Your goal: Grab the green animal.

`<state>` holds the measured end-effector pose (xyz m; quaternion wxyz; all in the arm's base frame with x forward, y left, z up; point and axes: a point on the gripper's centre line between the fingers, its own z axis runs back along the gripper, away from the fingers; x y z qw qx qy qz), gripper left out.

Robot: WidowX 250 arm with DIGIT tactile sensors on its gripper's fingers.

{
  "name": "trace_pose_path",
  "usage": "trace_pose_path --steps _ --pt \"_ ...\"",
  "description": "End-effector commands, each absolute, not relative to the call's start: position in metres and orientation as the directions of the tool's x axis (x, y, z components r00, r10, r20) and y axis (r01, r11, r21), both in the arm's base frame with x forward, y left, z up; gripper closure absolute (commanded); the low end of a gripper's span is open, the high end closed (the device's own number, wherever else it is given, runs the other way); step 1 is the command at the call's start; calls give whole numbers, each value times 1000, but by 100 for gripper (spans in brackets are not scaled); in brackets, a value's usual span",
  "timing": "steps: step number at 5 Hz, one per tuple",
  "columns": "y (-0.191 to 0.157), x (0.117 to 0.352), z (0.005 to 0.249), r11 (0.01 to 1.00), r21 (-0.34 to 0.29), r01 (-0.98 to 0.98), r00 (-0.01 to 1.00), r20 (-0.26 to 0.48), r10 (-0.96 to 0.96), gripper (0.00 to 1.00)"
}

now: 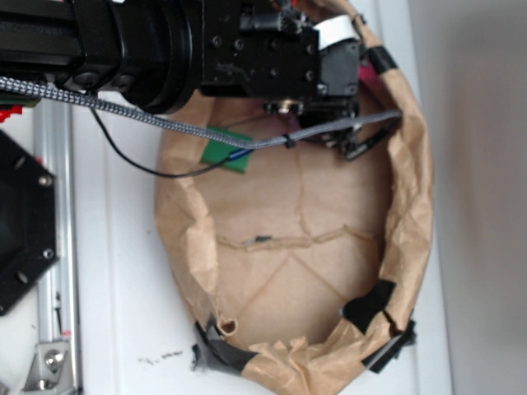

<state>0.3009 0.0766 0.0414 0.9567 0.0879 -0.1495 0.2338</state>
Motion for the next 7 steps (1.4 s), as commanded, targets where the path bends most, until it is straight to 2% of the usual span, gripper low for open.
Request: trace_pose_path --steps 1,2,3,4,5,6,7 --pt "88 293 66 860 95 -502 823 360 440 0" --pt "90 284 67 842 111 -528 818 335 468 0" --pt "86 283 52 838 168 -520 843 259 471 0" --pt "93 298 38 860 186 -475 869 250 426 0" --pt "100 314 25 885 236 -403 905 246 346 0" --pt "93 305 32 899 226 -376 914 252 319 100" --pt "75 298 55 937 177 -301 945 190 268 100"
